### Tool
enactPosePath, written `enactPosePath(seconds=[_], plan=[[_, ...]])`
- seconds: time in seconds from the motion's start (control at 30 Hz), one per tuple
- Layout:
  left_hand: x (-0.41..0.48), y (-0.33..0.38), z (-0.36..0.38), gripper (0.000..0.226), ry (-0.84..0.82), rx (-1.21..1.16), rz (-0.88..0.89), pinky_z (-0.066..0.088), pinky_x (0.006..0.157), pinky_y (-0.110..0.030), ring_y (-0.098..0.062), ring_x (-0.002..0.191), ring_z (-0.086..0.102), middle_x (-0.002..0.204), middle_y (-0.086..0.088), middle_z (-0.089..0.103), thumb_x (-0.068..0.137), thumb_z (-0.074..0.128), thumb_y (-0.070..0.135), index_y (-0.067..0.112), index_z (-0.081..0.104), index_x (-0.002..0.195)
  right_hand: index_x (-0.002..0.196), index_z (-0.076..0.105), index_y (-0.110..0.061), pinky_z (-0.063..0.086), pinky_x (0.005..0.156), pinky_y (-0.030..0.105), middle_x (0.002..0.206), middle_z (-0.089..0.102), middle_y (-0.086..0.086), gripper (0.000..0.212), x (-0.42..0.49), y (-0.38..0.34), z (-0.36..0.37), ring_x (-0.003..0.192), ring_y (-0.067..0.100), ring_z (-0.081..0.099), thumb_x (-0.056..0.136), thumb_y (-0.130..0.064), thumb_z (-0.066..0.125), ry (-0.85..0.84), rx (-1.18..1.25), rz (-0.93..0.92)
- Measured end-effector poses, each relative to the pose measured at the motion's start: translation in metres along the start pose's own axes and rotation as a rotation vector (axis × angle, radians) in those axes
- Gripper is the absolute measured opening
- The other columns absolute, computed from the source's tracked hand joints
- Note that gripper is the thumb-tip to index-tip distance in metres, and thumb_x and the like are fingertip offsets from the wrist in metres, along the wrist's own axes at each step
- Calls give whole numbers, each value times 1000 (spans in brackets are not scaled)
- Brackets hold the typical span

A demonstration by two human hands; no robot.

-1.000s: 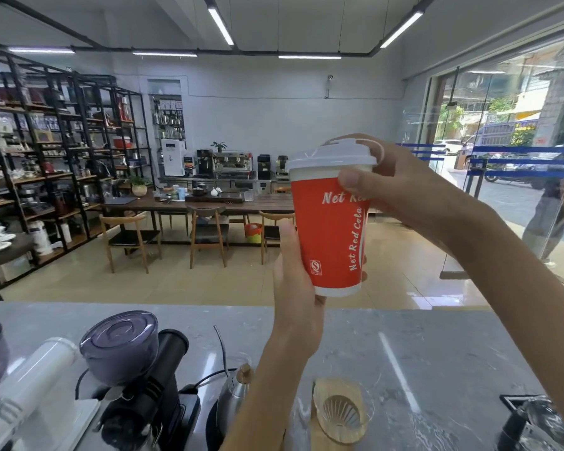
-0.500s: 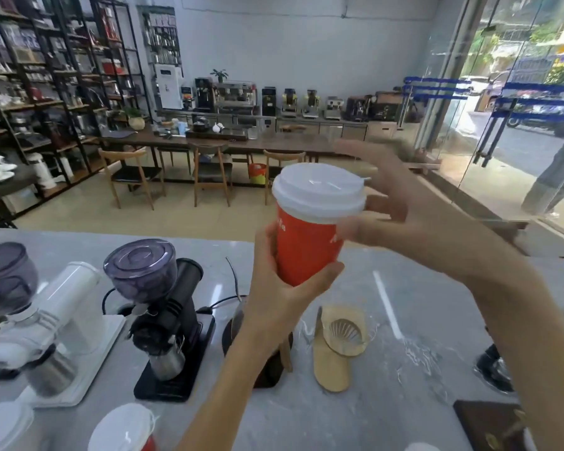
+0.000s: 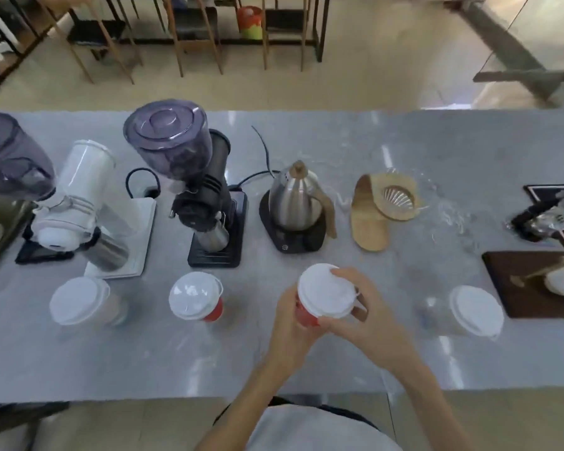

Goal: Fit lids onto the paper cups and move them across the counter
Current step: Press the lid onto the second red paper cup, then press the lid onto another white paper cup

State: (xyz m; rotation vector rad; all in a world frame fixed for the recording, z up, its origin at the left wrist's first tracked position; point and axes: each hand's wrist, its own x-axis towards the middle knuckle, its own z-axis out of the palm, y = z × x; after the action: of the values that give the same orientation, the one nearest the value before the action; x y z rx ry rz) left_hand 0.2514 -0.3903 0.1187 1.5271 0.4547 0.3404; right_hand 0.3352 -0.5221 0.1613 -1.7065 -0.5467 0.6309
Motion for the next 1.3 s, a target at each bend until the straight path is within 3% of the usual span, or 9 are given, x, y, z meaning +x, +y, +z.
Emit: enactPosePath(seconds=[0.07, 0.2, 0.47, 0.6, 0.83, 0.97, 1.07, 1.13, 1.3], plan=[[-7, -32, 0, 62, -29, 11, -85, 55, 90, -29, -3, 115, 62, 125, 13, 65, 78, 84, 20, 36, 52, 129, 125, 53, -47, 48, 99, 22, 139, 45, -22, 70, -7, 25, 10, 130, 3, 44, 68, -26, 88, 40, -39, 22], [0, -53, 1, 59, -68, 73, -102, 51, 88, -12, 2, 117, 60, 129, 24, 60, 85, 78, 26, 42, 47, 132, 125, 51, -54, 44, 96, 12, 138, 40, -33, 69, -6, 48, 19, 133, 2, 40, 66, -40, 84, 121, -78, 28], [29, -72, 3, 68, -138, 139, -78, 47, 104, -32, -12, 132, 53, 144, 8, 53, 87, 69, 49, 28, 40, 145, 136, 48, -38, 41, 109, 44, 151, 35, -9, 71, 20, 58, 8, 142, 11, 31, 74, -34, 84, 107, -184, 51], [34, -93, 3, 64, -143, 146, -103, 47, 107, -41, -14, 132, 53, 145, 3, 54, 90, 71, 23, 20, 40, 145, 136, 48, -35, 40, 109, 51, 151, 35, -11, 70, 21, 67, 10, 142, 14, 33, 76, -27, 84, 110, -206, 40], [30, -93, 8, 70, -135, 51, -110, 48, 108, -39, -12, 133, 52, 147, -1, 51, 88, 72, 13, 14, 36, 148, 144, 39, -33, 37, 113, 47, 159, 22, -8, 77, 18, 65, 15, 147, 8, 22, 81, -25, 81, 80, -174, 87], [13, -92, 2, 69, -64, 60, -210, 50, 102, -30, -11, 126, 57, 139, 8, 56, 85, 77, 19, 22, 40, 143, 151, 4, -54, 14, 114, 23, 162, -13, -26, 95, 2, 53, 2, 144, -12, -14, 81, -60, 68, -44, -339, 78], [-9, -103, -7, 44, 43, 380, -298, 49, 101, -38, -21, 115, 61, 123, 0, 61, 90, 61, -1, 20, 51, 127, 138, 29, -67, 33, 105, 12, 145, 29, -48, 59, -24, 38, -25, 137, -11, 34, 84, -70, 53, 41, -249, 99], [-23, -107, -3, 29, 44, 564, -292, 48, 94, -33, -26, 108, 64, 114, -3, 66, 92, 56, -3, 15, 62, 114, 123, 53, -62, 47, 93, 12, 124, 57, -41, 35, -43, 34, -47, 114, -9, 58, 88, -60, 53, 127, -254, 91], [-33, -98, 74, 24, -194, 673, -263, 40, 86, -17, -15, 106, 63, 112, 7, 65, 98, 52, 8, 21, 66, 112, 102, 67, -41, 48, 74, 6, 100, 75, -13, 23, -82, 40, -127, 84, 4, 67, 91, -20, 66, 455, -483, -20]])
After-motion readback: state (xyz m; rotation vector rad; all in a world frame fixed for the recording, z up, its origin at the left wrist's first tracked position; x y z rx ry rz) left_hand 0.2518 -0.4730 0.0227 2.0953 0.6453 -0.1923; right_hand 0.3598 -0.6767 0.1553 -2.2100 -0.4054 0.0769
